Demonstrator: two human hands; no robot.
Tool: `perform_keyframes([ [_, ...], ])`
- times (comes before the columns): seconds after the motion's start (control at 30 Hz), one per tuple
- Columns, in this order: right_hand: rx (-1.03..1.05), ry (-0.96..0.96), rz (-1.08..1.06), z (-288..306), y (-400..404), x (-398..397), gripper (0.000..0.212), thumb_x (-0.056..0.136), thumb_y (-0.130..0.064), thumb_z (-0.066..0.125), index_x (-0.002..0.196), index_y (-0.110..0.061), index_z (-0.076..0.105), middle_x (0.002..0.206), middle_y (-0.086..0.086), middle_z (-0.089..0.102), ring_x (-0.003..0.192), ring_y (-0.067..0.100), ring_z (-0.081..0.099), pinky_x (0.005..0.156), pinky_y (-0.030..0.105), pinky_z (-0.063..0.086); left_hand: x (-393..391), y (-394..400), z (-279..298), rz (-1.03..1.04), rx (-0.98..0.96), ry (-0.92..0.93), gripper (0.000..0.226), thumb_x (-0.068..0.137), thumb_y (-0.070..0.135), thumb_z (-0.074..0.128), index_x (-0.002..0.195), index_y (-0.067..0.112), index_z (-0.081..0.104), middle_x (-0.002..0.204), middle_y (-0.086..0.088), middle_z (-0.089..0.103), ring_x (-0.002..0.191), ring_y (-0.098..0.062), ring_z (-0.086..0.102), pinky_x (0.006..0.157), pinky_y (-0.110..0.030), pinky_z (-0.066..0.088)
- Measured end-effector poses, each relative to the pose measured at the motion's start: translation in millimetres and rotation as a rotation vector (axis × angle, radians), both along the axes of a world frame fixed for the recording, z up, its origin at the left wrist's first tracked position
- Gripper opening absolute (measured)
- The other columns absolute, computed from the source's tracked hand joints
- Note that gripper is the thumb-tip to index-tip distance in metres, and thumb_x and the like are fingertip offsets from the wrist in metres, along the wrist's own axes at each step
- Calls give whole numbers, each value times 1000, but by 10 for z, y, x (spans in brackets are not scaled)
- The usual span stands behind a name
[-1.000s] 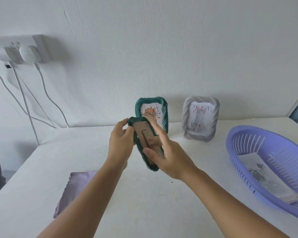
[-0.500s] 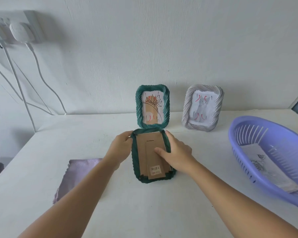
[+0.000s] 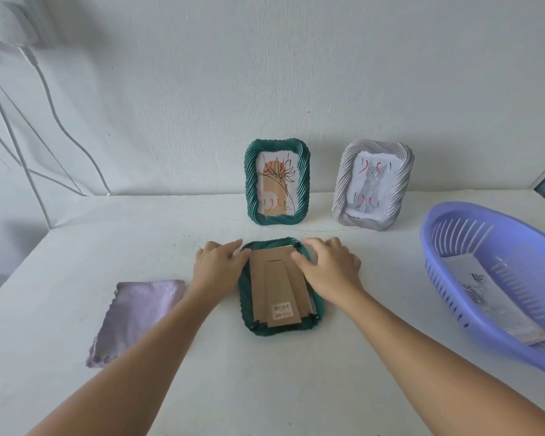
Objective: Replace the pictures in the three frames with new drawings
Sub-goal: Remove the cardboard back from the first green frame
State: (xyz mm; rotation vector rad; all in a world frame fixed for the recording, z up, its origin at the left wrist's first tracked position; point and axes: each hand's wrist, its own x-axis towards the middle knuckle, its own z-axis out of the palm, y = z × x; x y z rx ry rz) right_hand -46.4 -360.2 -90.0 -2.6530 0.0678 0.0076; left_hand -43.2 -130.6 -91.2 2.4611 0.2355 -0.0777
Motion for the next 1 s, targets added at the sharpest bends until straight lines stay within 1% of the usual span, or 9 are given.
perform_keyframes([
  [0.1, 72, -13, -39, -29, -20, 173, 41, 93, -66, 49, 121, -40, 65, 119, -4, 57, 112, 21, 59, 106, 43, 35, 60, -17, -30, 41, -30, -29, 43, 91, 60, 55, 125, 40, 70, 117, -2, 60, 120, -27, 51, 105, -43, 44],
  [0.17, 88, -29, -70, -71, 5, 229, 36, 90, -67, 54, 109, -40, 69, 111, -8, 60, 107, 19, 61, 104, 40, 35, 81, -33, -41, 71, -44, -57, 44, 85, 64, 53, 117, 43, 73, 116, 1, 65, 116, -27, 55, 100, -45, 49],
  [0.3, 80, -114, -148, -148, 84, 247, 34, 86, -67, 61, 95, -36, 70, 98, -9, 64, 99, 20, 62, 96, 39, 34, 84, -68, -53, 94, -17, -79, 39, 87, 61, 55, 117, 44, 73, 113, 1, 62, 111, -27, 56, 97, -46, 49],
  [0.43, 100, -111, -172, -164, 91, 275, 32, 86, -66, 59, 93, -36, 70, 96, -10, 64, 99, 20, 62, 97, 39, 34, 99, -84, -53, 92, 30, -88, 43, 83, 69, 55, 116, 47, 72, 108, 4, 63, 104, -26, 59, 94, -43, 51],
  [0.6, 88, -112, -171, -172, 97, 272, 30, 89, -63, 57, 92, -35, 69, 94, -11, 63, 96, 19, 61, 95, 38, 33, 111, -62, -54, 70, 11, -87, 40, 86, 54, 51, 119, 45, 72, 112, 5, 62, 105, -26, 60, 93, -41, 52],
  [0.67, 95, -102, -170, -162, 92, 270, 30, 90, -62, 57, 92, -35, 69, 95, -11, 63, 97, 20, 61, 96, 39, 33, 116, -36, -66, 42, 25, -91, 35, 93, 44, 52, 122, 42, 71, 116, 4, 62, 106, -23, 61, 93, -36, 50],
  [0.73, 104, -89, -167, -145, 84, 269, 28, 90, -61, 56, 91, -36, 69, 95, -11, 62, 98, 20, 61, 97, 39, 33, 119, 2, -81, 17, 28, -98, 32, 100, 38, 53, 126, 39, 70, 118, 3, 60, 104, -19, 61, 87, -30, 45],
  [0.87, 98, -63, -150, -72, 79, 271, 23, 90, -57, 56, 89, -36, 67, 91, -14, 61, 95, 17, 61, 95, 39, 35, 128, 43, -91, -2, 14, -110, 30, 102, 35, 53, 127, 37, 70, 117, 3, 59, 97, -14, 55, 83, -27, 40],
  [1.0, 109, -26, -117, -8, 30, 284, 16, 90, -45, 56, 87, -34, 68, 82, -19, 60, 88, 14, 59, 93, 38, 35, 133, 30, -62, -12, 33, -108, 30, 103, 35, 53, 129, 36, 69, 121, 2, 59, 105, -17, 59, 84, -28, 41],
])
